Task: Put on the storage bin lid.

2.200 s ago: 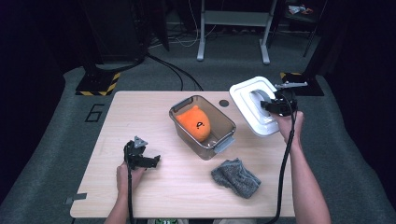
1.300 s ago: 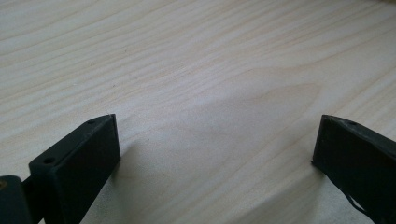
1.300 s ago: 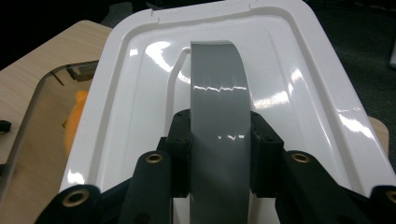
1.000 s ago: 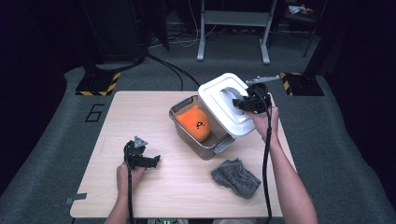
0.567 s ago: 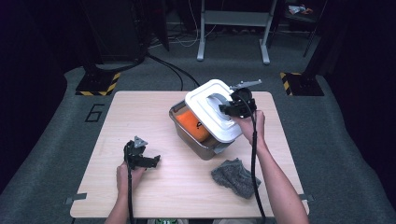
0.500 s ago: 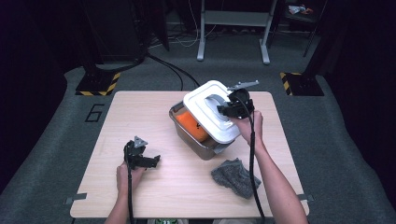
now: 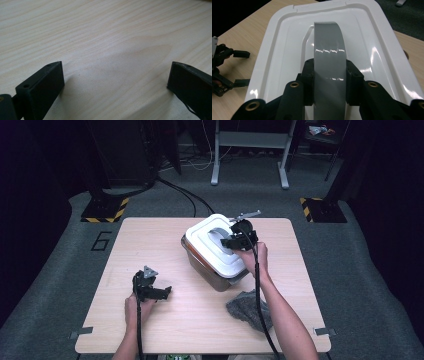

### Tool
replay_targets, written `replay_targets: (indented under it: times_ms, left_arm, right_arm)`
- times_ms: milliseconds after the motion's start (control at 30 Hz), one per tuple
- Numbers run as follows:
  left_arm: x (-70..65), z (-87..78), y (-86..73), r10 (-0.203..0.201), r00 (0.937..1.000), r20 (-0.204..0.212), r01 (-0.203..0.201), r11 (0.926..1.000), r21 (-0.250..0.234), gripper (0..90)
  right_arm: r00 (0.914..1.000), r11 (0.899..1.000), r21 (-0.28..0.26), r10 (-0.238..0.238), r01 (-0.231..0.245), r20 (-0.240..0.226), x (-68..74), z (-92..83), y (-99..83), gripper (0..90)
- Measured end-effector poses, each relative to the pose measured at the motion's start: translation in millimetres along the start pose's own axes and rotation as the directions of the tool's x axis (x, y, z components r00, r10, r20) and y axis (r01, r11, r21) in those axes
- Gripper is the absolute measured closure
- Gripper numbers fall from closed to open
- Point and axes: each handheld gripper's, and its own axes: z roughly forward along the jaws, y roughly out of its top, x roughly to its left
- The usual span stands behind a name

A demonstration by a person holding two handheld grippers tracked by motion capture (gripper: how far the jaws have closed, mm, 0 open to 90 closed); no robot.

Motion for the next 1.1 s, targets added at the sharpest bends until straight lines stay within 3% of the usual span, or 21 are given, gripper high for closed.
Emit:
replay_targets:
  times_ms: [333,800,833,867,900,933,967,1067,1100]
  left_arm:
    - [-0.8,1.0,-0.2,-0.014,0.9999,-0.005,0.014,0.9998,-0.014,0.3]
    - [-0.8,1.2,-0.3,-0.015,0.9999,-0.005,0.015,0.9998,-0.016,0.3]
    - [-0.8,1.2,-0.3,-0.014,0.9999,-0.004,0.014,0.9998,-0.015,0.4]
    - [-0.7,1.1,-0.2,-0.015,0.9999,-0.004,0.015,0.9998,-0.013,0.4]
    - [-0.6,0.8,-0.1,-0.014,0.9999,-0.003,0.014,0.9999,-0.010,0.4]
    - [-0.7,0.8,-0.1,-0.014,0.9999,-0.003,0.014,0.9999,-0.010,0.4]
    - [-0.6,0.9,-0.1,-0.015,0.9999,-0.002,0.015,0.9998,-0.010,0.4]
    - [-0.9,1.2,-0.3,-0.016,0.9999,-0.004,0.016,0.9998,-0.015,0.3]
    - [-0.9,1.2,-0.3,-0.016,0.9999,-0.004,0.016,0.9998,-0.015,0.4]
  right_arm:
    - [0.9998,0.999,0.040,-0.005,0.006,-0.018,6.7,23.1,-2.9,66.5]
    - [0.9999,0.999,0.046,-0.006,0.006,-0.014,6.0,36.1,-8.2,65.9]
    - [0.9998,0.999,0.047,-0.010,0.010,-0.019,5.6,36.1,-8.0,64.2]
    - [0.9999,0.999,0.044,-0.008,0.009,-0.014,5.4,35.0,-7.5,54.7]
    - [0.9999,0.999,0.044,-0.008,0.009,-0.014,5.4,35.0,-7.5,54.7]
    - [0.9999,0.999,0.036,-0.008,0.008,-0.011,4.8,32.2,-7.1,45.3]
    - [0.9999,0.999,0.036,-0.008,0.008,-0.011,4.8,32.2,-7.1,45.3]
    - [0.9998,1.000,0.015,-0.018,0.018,-0.001,2.3,21.6,-6.9,29.4]
    - [0.9998,1.000,0.015,-0.018,0.018,-0.001,2.3,21.6,-6.9,29.4]
